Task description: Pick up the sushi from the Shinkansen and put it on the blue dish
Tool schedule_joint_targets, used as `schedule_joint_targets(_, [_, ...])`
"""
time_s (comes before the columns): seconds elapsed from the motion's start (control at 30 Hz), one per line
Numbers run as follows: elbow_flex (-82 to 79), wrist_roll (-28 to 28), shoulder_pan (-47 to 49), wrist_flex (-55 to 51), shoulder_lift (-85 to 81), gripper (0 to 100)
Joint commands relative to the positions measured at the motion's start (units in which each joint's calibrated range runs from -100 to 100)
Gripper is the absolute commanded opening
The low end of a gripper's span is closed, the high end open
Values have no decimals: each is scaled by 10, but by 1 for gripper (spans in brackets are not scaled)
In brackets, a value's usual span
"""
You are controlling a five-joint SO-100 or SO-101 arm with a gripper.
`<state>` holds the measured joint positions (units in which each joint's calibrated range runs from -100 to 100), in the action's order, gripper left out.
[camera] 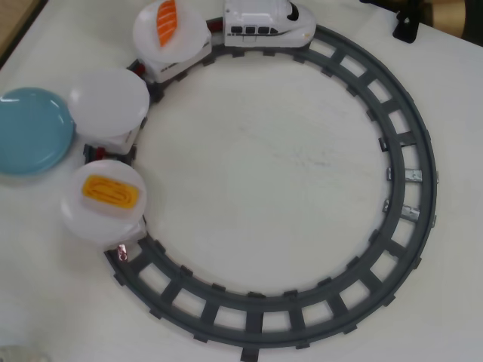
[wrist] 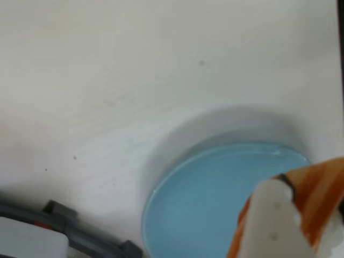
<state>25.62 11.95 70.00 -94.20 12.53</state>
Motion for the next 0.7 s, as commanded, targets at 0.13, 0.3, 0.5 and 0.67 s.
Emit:
schedule_joint_targets(0.13, [60,5,-22,13,96,3])
schedule_joint_targets(0.3, [151,16,-50,3,176,3])
schedule_joint_targets(0.5, [214,64,-72,-44,239,3])
schedule_joint_targets(0.67, [213,82,-71,-44,267,3])
